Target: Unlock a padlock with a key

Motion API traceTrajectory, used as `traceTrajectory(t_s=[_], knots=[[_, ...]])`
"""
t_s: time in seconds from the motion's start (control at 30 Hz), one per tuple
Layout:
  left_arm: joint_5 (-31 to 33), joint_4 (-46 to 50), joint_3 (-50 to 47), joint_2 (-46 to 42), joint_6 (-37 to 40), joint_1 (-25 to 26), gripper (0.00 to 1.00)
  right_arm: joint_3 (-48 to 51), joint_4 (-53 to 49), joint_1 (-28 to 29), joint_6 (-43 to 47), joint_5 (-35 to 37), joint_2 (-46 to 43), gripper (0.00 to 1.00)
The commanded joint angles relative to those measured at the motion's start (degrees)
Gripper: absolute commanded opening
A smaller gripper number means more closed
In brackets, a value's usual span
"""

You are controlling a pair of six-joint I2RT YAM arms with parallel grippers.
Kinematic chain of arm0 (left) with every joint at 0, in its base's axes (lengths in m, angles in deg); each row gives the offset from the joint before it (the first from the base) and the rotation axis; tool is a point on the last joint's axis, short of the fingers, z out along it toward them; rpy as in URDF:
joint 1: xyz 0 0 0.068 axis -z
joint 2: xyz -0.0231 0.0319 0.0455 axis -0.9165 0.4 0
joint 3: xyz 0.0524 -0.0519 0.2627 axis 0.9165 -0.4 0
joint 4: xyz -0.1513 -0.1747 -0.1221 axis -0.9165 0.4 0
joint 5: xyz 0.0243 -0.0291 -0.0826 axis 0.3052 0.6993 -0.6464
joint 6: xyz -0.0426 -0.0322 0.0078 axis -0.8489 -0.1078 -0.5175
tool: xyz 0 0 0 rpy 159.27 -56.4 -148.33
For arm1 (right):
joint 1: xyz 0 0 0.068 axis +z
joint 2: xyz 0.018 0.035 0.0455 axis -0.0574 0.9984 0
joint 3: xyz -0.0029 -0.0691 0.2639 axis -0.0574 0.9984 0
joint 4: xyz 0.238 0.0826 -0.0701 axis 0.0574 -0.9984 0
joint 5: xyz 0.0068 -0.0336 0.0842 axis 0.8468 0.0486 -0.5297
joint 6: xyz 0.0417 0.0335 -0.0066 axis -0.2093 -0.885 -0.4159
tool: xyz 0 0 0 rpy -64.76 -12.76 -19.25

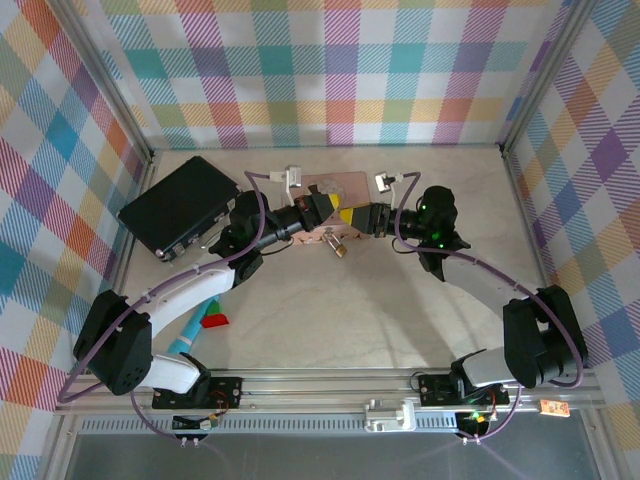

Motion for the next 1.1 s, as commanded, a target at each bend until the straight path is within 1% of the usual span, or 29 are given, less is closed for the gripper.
traceTrajectory(t_s=[0.0, 0.03, 0.13, 0.4, 0.6, 0.77, 0.83, 0.9, 0.93, 0.97, 1.07], knots=[[0.64, -3.99, -1.05, -0.58, -0.74, 0.67, 0.0, -1.56, 3.59, 0.38, -0.89, -1.13, 0.56, 0.32], [0.67, -4.14, -1.14, -0.55, -0.88, 0.77, 0.0, -1.55, 3.78, 0.37, -1.03, -1.13, 0.69, 0.32], [0.89, -4.47, -1.25, -0.51, -1.17, 0.86, 0.0, -1.65, 4.63, 0.38, -1.47, -1.22, 1.24, 0.27], [0.99, -5.73, -1.69, -0.53, -2.05, 1.12, 0.0, -1.62, 7.27, 0.37, -3.14, -0.69, 2.43, 0.26], [1.19, -6.49, -2.17, -0.57, -2.63, 1.21, 0.0, -1.77, 8.91, 0.38, -4.22, -0.63, 3.2, 0.2], [1.42, -7.56, -2.63, -0.58, -3.16, 1.25, 0.0, -1.87, 11.51, 0.38, -6.36, -0.72, 4.26, 0.2], [1.63, -7.92, -2.87, -0.62, -3.31, 1.3, 0.0, -1.91, 12.7, 0.37, -7.25, -1.0, 4.83, 0.16], [1.88, -7.95, -2.98, -0.75, -3.27, 1.3, 0.0, -1.93, 13.42, 0.37, -7.61, -1.26, 5.2, 0.07], [2.03, -7.99, -3.13, -0.93, -3.26, 1.34, 0.0, -1.82, 13.43, 0.34, -7.75, -1.19, 5.31, 0.02], [2.21, -8.06, -3.22, -1.05, -3.32, 1.33, 0.0, -1.77, 13.42, 0.37, -7.58, -1.14, 5.33, 0.0], [3.16, -7.94, -3.72, -1.8, -3.17, 1.3, 0.0, -1.7, 12.21, 0.32, -6.49, -0.82, 5.03, 0.0]])
